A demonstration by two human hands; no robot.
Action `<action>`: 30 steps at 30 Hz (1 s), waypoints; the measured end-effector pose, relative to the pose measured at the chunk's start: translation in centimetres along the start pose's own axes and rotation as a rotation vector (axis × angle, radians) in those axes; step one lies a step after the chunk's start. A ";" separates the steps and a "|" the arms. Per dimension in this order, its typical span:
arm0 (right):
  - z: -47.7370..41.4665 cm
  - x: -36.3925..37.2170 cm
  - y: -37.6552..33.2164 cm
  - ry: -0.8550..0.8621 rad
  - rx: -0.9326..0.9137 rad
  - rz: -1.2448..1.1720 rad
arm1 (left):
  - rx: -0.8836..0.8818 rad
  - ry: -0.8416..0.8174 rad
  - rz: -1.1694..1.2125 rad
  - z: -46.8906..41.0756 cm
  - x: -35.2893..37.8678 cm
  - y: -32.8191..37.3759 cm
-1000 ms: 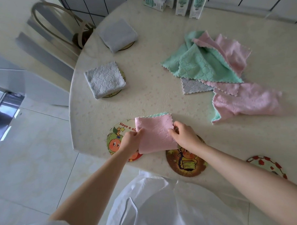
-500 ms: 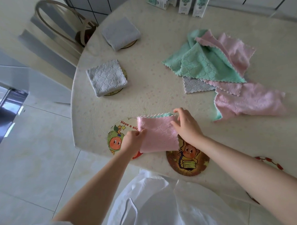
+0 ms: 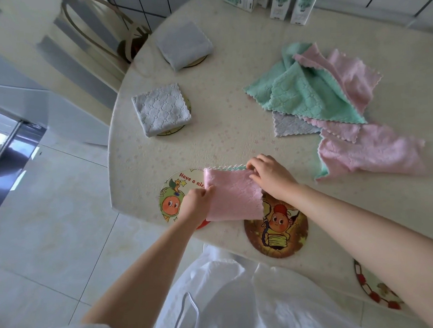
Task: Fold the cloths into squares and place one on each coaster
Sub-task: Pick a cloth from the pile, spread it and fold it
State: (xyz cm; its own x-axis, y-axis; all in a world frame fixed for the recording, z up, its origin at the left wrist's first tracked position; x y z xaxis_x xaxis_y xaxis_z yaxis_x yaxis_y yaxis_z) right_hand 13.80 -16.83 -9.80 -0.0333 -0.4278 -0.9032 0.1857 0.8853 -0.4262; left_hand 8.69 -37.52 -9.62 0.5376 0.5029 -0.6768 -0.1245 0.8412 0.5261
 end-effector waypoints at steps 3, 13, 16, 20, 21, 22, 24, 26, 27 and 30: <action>-0.4 0.1 0.4 -0.015 0.051 -0.021 | -0.004 -0.006 0.002 0.0 0.0 -0.1; -1.9 -0.5 0.5 -0.085 0.126 -0.035 | -0.027 0.012 -0.012 -0.1 -0.1 0.1; -2.2 -0.3 0.5 -0.073 0.197 0.004 | -0.032 0.041 -0.016 0.0 -0.1 0.3; -2.1 0.0 0.6 0.000 0.232 0.062 | -0.052 0.072 0.001 -0.1 0.0 0.3; -2.0 -0.1 0.7 0.028 0.247 0.060 | -0.058 0.085 0.006 -0.1 0.0 0.3; -1.8 -0.3 0.6 0.066 0.267 0.042 | -0.065 0.108 0.008 0.0 -0.1 0.2; -1.3 -0.9 0.3 0.175 0.290 -0.007 | -0.053 0.193 -0.042 0.2 -0.5 0.1; -0.2 -1.4 -0.5 0.260 0.237 0.017 | 0.114 0.348 -0.204 0.9 -1.1 0.2; 0.5 -1.4 -1.0 0.275 0.182 0.048 | 0.280 0.420 -0.270 1.2 -1.3 0.4; 3.2 -0.6 -2.9 0.263 0.009 0.117 | 0.884 0.368 -0.403 1.5 -0.1 0.7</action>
State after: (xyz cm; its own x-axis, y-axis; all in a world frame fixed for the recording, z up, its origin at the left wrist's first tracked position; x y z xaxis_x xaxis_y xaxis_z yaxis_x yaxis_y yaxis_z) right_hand 16.42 -19.67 -7.87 -0.2649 -0.2603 -0.9285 0.2119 0.9236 -0.3194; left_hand 9.84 -37.29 -8.45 0.0973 0.3716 -0.9233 0.7437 0.5894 0.3155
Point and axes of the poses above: each hand's wrist, its own z-axis away from the middle knuckle, its own x-axis out of the palm, y = z × x, the point moved 3 cm from there along -z, towards the middle knuckle, and after that the axes turned 11 degrees about y, right-handed, at the moved point
